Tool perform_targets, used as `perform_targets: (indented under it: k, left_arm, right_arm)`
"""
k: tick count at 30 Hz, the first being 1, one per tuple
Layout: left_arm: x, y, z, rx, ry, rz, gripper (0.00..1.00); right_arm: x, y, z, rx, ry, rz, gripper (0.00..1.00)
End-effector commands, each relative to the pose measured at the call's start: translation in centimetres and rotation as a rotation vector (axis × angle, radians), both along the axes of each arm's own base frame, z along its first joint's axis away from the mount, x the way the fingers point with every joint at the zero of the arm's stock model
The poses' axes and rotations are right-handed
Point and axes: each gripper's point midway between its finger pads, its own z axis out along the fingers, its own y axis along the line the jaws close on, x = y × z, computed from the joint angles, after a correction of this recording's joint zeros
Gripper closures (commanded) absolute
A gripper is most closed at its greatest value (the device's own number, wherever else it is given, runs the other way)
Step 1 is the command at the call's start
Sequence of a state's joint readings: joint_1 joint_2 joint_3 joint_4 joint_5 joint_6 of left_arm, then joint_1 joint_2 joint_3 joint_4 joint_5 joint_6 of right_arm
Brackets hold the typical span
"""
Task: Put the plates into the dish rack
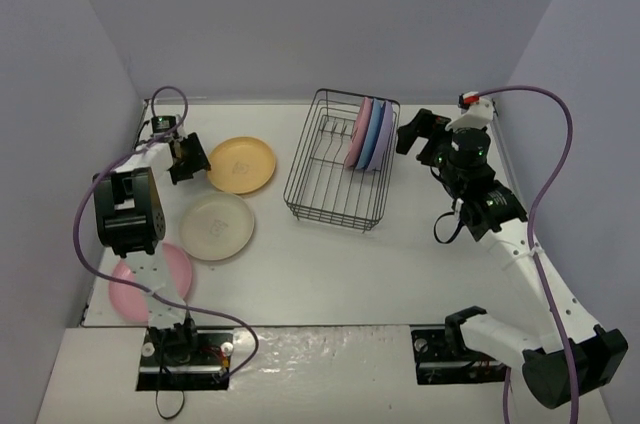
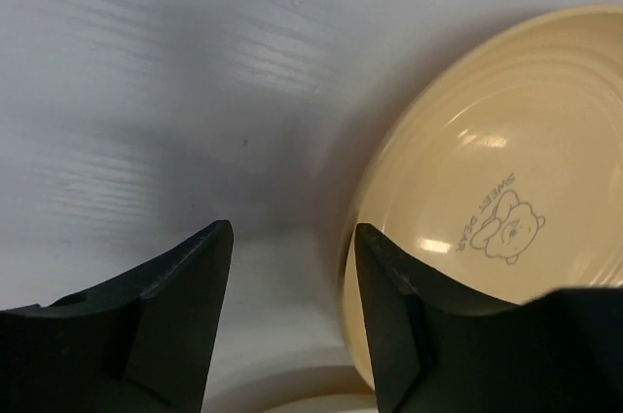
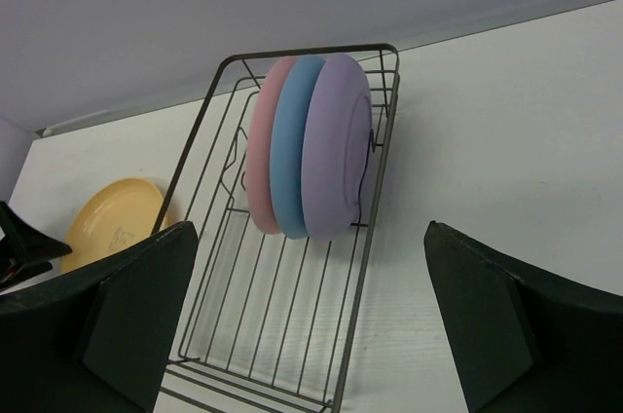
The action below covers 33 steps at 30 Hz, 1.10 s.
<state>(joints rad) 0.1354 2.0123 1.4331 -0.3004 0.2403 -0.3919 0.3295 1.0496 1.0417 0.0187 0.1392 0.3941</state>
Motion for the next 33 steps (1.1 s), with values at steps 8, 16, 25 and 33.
perform_targets:
  k: [8, 16, 25, 33]
  left_arm:
    - [3.9, -2.5, 3.3, 0.089, -0.130, -0.169, 0.99]
    - [7.1, -2.9, 10.6, 0.157, -0.369, -0.295, 1.00]
    - [4.6, -3.2, 24.0, 0.168, -0.627, -0.241, 1.00]
    - [-4.2, -3.8, 32.0, 0.111, -0.820, 0.011, 1.00]
  right_arm:
    - [-0.4, -3.4, 1.0, -0.018, -0.053, -0.123, 0.00]
    - [-0.5, -3.2, 1.0, -0.028, -0.048, -0.098, 0.00]
    - [0.0, 1.4, 1.0, -0.109, -0.086, 0.195, 0.00]
    - [0.1, 9.0, 2.7, -0.080, -0.171, 0.465, 0.00]
